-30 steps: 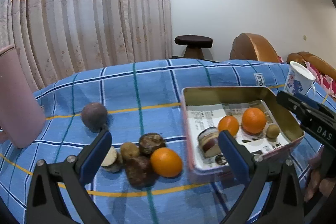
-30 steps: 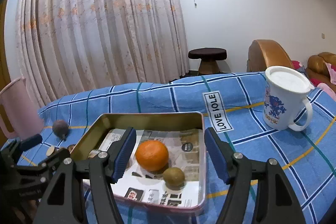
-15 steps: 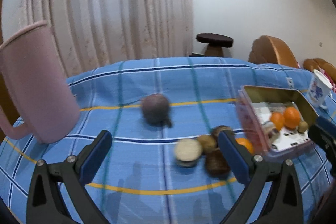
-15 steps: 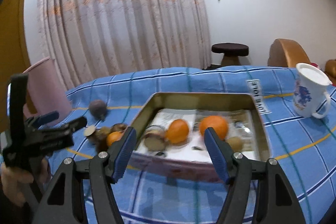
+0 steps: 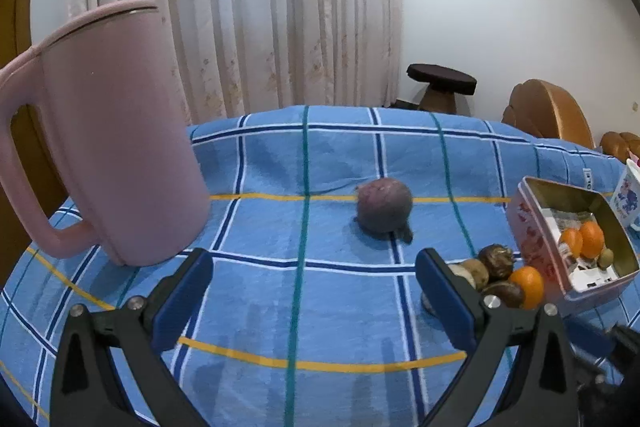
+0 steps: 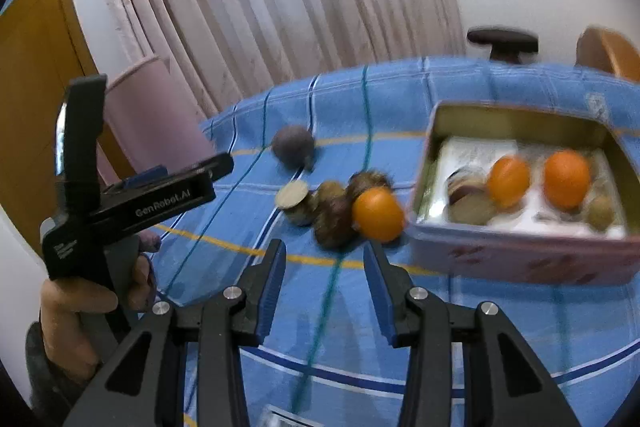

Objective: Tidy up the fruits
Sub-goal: 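Move the right tool back to the fruits and grasp another orange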

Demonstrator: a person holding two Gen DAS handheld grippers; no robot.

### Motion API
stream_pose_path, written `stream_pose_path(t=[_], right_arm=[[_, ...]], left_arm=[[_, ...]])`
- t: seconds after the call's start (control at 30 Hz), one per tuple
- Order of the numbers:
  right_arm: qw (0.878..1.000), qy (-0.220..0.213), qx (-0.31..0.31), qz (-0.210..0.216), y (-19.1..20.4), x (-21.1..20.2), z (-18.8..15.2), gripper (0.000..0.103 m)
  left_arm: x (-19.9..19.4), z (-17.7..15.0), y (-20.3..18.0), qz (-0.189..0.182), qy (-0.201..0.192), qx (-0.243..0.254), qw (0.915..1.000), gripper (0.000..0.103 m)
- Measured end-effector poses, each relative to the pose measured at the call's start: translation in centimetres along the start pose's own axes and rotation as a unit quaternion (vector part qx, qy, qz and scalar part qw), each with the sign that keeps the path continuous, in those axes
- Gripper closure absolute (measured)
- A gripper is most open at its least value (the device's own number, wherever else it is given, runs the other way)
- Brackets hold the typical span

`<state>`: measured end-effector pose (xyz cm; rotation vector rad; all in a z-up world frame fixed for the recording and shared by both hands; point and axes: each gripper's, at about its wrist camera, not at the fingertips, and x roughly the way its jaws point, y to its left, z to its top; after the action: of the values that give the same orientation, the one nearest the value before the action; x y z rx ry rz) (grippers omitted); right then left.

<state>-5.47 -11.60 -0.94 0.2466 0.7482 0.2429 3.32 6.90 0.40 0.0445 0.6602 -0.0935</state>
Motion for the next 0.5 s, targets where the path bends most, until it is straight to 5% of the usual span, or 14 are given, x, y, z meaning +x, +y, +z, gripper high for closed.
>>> stream_pose_path(t=[0.23, 0.5], right_arm=[[0.999, 0.039, 0.022, -0.002, -0.4, 2.8, 0.1, 0.060], [0.998, 0.022, 0.050, -0.019, -2.2, 3.5, 1.7, 0.061]], left_arm=[[0.1, 0.1, 0.6, -0.005, 0.006, -0.004, 1.0000, 0.000], [-0.1, 0.0, 0.2, -0.009, 0.006, 0.004, 0.9999, 0.000]])
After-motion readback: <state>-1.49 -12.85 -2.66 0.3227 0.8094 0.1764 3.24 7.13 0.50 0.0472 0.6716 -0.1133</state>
